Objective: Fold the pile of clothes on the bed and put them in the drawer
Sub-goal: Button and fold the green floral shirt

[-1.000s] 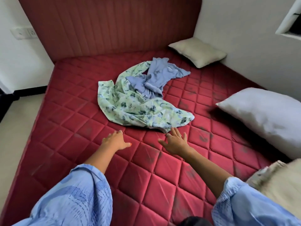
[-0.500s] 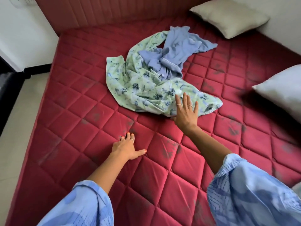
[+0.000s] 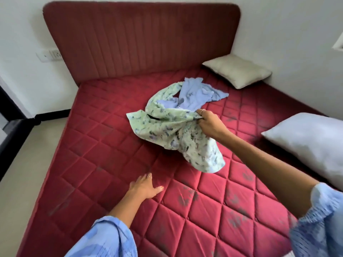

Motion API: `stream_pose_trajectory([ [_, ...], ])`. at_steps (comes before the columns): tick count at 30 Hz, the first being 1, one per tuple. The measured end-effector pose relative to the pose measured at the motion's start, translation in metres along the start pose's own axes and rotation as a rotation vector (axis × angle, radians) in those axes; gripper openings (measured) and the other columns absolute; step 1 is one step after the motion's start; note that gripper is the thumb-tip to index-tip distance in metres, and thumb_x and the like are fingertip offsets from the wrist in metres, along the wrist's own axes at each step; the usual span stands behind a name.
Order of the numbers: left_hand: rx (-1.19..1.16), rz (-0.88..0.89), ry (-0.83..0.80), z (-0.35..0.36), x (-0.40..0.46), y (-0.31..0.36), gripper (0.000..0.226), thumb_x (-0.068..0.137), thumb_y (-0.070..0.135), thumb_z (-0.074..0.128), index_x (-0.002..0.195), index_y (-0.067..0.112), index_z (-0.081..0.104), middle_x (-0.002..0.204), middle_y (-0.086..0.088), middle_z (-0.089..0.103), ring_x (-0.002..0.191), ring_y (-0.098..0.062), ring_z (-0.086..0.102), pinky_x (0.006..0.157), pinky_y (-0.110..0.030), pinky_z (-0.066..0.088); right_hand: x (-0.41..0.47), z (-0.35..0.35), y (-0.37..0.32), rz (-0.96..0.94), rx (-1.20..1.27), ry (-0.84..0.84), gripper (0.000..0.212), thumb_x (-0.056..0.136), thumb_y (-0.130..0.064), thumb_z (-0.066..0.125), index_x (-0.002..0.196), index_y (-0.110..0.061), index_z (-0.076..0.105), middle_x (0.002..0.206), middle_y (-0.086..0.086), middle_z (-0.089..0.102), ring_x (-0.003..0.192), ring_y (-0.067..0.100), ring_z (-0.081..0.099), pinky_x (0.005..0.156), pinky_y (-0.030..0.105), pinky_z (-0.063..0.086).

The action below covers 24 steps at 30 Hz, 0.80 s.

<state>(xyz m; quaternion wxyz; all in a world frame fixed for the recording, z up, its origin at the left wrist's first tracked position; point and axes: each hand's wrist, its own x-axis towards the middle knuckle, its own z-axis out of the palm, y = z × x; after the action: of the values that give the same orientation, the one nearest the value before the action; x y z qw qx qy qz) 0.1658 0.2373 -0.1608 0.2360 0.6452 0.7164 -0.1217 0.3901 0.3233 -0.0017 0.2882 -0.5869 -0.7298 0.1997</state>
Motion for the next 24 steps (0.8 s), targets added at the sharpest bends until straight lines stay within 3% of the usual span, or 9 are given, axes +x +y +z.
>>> stream_pose_trajectory([
  [4, -0.097, 0.098, 0.148, -0.031, -0.037, 0.025, 0.086, 0.088, 0.057, 0.052, 0.152, 0.012, 0.016, 0.157, -0.005, 0.025, 0.143, -0.023, 0.025, 0.113, -0.042, 0.03, -0.009, -0.047, -0.039, -0.061, -0.003, 0.016, 0.023, 0.083, 0.007, 0.037, 0.082, -0.006, 0.055, 0.084, 0.008, 0.06, 0.082, 0.022, 0.053, 0.059, 0.025, 0.036],
  [6, -0.194, 0.143, 0.179, -0.042, -0.053, 0.036, 0.084, 0.085, 0.056, 0.059, 0.149, 0.011, 0.026, 0.152, -0.006, 0.035, 0.139, -0.024, 0.035, 0.11, -0.04, 0.034, -0.012, -0.065, -0.055, -0.051, -0.028, 0.061, 0.024, 0.085, 0.003, 0.037, 0.082, -0.013, 0.055, 0.088, 0.006, 0.057, 0.085, 0.019, 0.051, 0.066, 0.025, 0.033],
  [8, -0.34, 0.22, 0.205, -0.054, -0.076, 0.042, 0.078, 0.082, 0.049, 0.067, 0.144, 0.012, 0.036, 0.147, -0.005, 0.042, 0.134, -0.022, 0.041, 0.108, -0.028, 0.034, -0.018, -0.086, -0.077, -0.039, 0.017, 0.123, 0.029, 0.084, -0.001, 0.039, 0.083, -0.025, 0.055, 0.091, 0.005, 0.055, 0.088, 0.017, 0.049, 0.074, 0.026, 0.035],
  [10, -0.432, 0.306, 0.212, -0.064, -0.102, 0.046, 0.074, 0.082, 0.034, 0.074, 0.143, 0.014, 0.038, 0.143, 0.0, 0.045, 0.133, -0.017, 0.042, 0.101, -0.014, 0.028, -0.027, -0.105, -0.102, -0.035, 0.131, 0.187, 0.031, 0.082, 0.0, 0.039, 0.091, -0.021, 0.061, 0.089, 0.005, 0.057, 0.087, 0.02, 0.053, 0.076, 0.028, 0.04],
  [16, -0.545, 0.313, 0.212, -0.064, -0.139, 0.051, 0.108, 0.057, 0.052, 0.084, 0.147, 0.023, 0.031, 0.145, 0.005, 0.042, 0.13, -0.017, 0.046, 0.107, -0.03, 0.039, -0.072, -0.151, -0.163, -0.007, 0.396, 0.296, 0.029, 0.08, 0.004, 0.037, 0.063, -0.015, 0.052, 0.068, 0.007, 0.055, 0.066, 0.021, 0.055, 0.06, 0.033, 0.045],
  [18, -0.607, 0.27, 0.22, -0.067, -0.165, 0.053, 0.088, 0.064, 0.04, 0.086, 0.138, 0.016, 0.044, 0.133, 0.0, 0.054, 0.114, -0.02, 0.057, 0.09, -0.027, 0.048, -0.09, -0.168, -0.181, 0.02, 0.466, 0.331, 0.03, 0.086, 0.005, 0.037, 0.067, -0.012, 0.052, 0.069, 0.006, 0.053, 0.065, 0.02, 0.055, 0.057, 0.03, 0.044],
  [20, -0.616, 0.236, 0.139, -0.064, -0.187, 0.051, 0.056, 0.077, 0.025, 0.079, 0.125, 0.011, 0.054, 0.108, -0.004, 0.062, 0.08, -0.018, 0.059, 0.065, -0.024, 0.045, -0.102, -0.185, -0.194, 0.023, 0.501, 0.318, 0.025, 0.092, 0.003, 0.038, 0.081, -0.007, 0.059, 0.079, 0.011, 0.058, 0.079, 0.027, 0.061, 0.065, 0.032, 0.047],
  [22, -0.65, 0.223, 0.081, -0.054, -0.202, 0.048, 0.038, 0.083, 0.012, 0.069, 0.12, 0.009, 0.058, 0.092, -0.003, 0.059, 0.067, -0.012, 0.049, 0.062, -0.023, 0.039, -0.114, -0.2, -0.205, 0.05, 0.526, 0.346, 0.023, 0.092, 0.001, 0.038, 0.092, -0.004, 0.061, 0.083, 0.013, 0.062, 0.084, 0.029, 0.064, 0.073, 0.035, 0.05],
  [24, -0.673, 0.249, 0.05, -0.046, -0.215, 0.049, 0.037, 0.084, 0.002, 0.057, 0.118, 0.019, 0.058, 0.09, -0.001, 0.059, 0.07, -0.012, 0.049, 0.063, -0.021, 0.039, -0.128, -0.213, -0.215, 0.067, 0.577, 0.397, 0.024, 0.09, 0.0, 0.037, 0.086, -0.006, 0.06, 0.077, 0.011, 0.06, 0.074, 0.025, 0.062, 0.073, 0.036, 0.054],
])
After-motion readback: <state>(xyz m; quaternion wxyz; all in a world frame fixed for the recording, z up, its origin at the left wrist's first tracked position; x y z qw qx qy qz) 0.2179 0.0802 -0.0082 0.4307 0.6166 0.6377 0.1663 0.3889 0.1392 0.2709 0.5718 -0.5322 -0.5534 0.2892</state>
